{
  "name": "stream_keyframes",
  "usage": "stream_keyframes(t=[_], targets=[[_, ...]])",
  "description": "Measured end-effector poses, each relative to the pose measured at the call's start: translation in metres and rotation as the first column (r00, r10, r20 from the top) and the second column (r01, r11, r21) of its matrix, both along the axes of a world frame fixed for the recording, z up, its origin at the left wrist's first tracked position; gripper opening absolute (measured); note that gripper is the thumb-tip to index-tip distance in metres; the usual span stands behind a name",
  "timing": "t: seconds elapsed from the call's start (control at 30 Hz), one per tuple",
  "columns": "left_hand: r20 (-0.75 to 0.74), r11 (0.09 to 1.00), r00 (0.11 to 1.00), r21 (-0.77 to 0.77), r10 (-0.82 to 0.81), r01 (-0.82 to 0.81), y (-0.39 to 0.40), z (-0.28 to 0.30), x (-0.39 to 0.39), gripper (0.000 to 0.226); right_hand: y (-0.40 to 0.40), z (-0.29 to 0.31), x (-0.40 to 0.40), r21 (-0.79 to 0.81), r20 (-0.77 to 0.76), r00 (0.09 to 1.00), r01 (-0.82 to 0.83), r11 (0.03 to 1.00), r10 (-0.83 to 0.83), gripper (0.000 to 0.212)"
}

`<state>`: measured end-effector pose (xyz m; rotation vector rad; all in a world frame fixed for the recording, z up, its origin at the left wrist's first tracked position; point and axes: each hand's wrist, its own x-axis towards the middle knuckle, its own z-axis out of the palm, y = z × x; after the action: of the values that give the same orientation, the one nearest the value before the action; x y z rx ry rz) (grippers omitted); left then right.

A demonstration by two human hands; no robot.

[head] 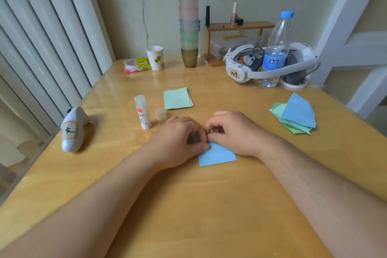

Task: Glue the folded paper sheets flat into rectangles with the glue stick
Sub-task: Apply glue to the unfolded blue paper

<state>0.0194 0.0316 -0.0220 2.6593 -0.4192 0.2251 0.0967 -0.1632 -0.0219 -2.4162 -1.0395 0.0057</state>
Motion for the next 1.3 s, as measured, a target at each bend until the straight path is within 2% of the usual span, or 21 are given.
stream_keyframes(t=[0.13, 0.27, 0.33, 0.37, 0.43, 0.5, 0.57, 0.7, 0.83, 0.97, 1.07, 1.17, 1.23, 1.3], targets=[[-0.086, 0.998, 0.995, 0.009, -0.056, 0.057, 0.011, -0.002, -0.001, 0.024, -0.011, 0.011, -0.001, -0.031, -0.144, 0.989, 0.029, 0.999, -0.033, 0.019], [-0.117, 0.995, 0.989, 0.03, -0.094, 0.098, 0.015, -0.002, -0.002, 0.034, -0.022, 0.023, -0.006, -0.226, -0.183, 0.979, 0.052, 0.973, -0.095, 0.04], [-0.108, 0.996, 0.99, 0.002, -0.093, 0.094, 0.017, -0.003, -0.002, 0.034, -0.026, 0.024, -0.007, -0.282, -0.187, 0.977, 0.049, 0.958, -0.105, 0.042], [-0.106, 0.996, 0.991, -0.033, -0.084, 0.081, 0.018, -0.003, -0.002, 0.035, -0.026, 0.023, -0.006, -0.26, -0.186, 0.977, 0.054, 0.964, -0.105, 0.039], [-0.092, 0.991, 0.995, -0.134, -0.037, 0.024, 0.019, -0.005, -0.002, 0.033, -0.026, 0.018, -0.001, -0.096, -0.185, 0.977, 0.094, 0.991, -0.111, 0.024], [-0.062, 0.977, 0.997, -0.2, 0.056, -0.067, 0.02, -0.005, 0.0, 0.029, -0.026, 0.013, 0.009, 0.049, -0.112, 0.981, 0.163, 0.985, -0.156, 0.01], [-0.036, 0.973, 0.991, -0.188, 0.13, -0.134, 0.019, -0.007, 0.003, 0.029, -0.027, 0.007, 0.015, 0.019, -0.04, 0.978, 0.205, 0.979, -0.204, 0.016], [-0.031, 0.98, 0.986, -0.116, 0.162, -0.165, 0.011, -0.01, 0.008, 0.034, -0.021, -0.003, 0.018, -0.156, -0.036, 0.977, 0.201, 0.967, -0.209, 0.035], [-0.063, 0.99, 0.989, -0.031, 0.134, -0.136, 0.006, -0.008, 0.009, 0.045, -0.012, 0.004, 0.014, -0.157, -0.084, 0.963, 0.24, 0.958, -0.255, 0.034], [-0.086, 0.992, 0.99, -0.048, 0.112, -0.117, 0.007, -0.004, 0.009, 0.051, -0.007, 0.006, 0.012, -0.104, -0.144, 0.955, 0.246, 0.964, -0.26, 0.032], [-0.113, 0.985, 0.988, -0.125, 0.103, -0.117, 0.005, -0.001, 0.007, 0.062, -0.008, 0.009, 0.011, -0.067, -0.208, 0.948, 0.233, 0.97, -0.242, 0.036], [-0.08, 0.968, 0.994, -0.23, 0.08, -0.097, 0.002, -0.001, 0.005, 0.06, -0.01, 0.014, 0.006, 0.087, -0.352, 0.919, 0.222, 0.971, -0.178, 0.026], [-0.029, 0.953, 0.997, -0.291, 0.075, -0.081, -0.001, -0.002, 0.004, 0.052, -0.012, 0.013, 0.004, 0.175, -0.33, 0.936, 0.192, 0.966, -0.126, 0.005], [-0.017, 0.908, 0.996, -0.411, 0.083, -0.083, -0.003, -0.003, 0.004, 0.048, -0.013, 0.013, 0.001, 0.222, -0.276, 0.956, 0.165, 0.961, -0.101, 0.009]])
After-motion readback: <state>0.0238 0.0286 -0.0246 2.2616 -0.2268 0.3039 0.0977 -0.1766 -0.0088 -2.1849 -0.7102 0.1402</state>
